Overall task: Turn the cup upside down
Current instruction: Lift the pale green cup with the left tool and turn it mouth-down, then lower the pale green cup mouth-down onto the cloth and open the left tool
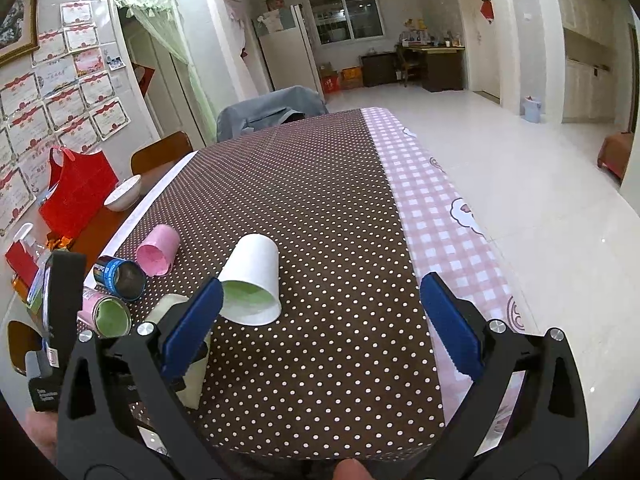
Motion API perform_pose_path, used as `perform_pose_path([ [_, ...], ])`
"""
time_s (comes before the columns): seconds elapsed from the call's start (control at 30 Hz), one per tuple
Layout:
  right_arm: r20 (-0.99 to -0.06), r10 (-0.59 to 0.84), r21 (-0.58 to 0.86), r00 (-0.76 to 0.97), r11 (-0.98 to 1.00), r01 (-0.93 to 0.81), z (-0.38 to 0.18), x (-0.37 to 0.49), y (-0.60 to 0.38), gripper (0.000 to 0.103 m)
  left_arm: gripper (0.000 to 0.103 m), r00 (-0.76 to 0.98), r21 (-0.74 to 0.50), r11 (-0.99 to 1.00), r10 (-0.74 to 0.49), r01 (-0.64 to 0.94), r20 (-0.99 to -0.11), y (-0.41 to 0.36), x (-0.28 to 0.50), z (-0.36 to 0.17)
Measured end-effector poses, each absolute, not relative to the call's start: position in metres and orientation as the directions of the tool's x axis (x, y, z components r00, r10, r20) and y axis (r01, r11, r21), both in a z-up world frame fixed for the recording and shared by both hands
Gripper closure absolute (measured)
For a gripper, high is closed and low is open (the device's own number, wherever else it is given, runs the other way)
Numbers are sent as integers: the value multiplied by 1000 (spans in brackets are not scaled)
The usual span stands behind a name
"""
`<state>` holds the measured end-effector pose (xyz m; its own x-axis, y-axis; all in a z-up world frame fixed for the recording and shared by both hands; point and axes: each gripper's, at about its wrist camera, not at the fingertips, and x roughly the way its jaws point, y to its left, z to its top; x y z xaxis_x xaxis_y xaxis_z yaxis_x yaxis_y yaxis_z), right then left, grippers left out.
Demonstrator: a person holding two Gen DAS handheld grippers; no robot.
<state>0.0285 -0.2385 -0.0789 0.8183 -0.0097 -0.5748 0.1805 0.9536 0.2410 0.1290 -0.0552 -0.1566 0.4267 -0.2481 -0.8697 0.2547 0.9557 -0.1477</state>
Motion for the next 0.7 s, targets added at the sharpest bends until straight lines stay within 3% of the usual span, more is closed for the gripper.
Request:
perform_pose_path([
  [0.2,-575,9,239,818,958,157,-78,29,-229,6,16,497,-115,962,-228,248,-837,-45,122,-136],
  [0.7,-560,30,219,828,969,113,-68,27,-209,6,12,646,-49,972,-189,229,-739,-25,94,-86],
])
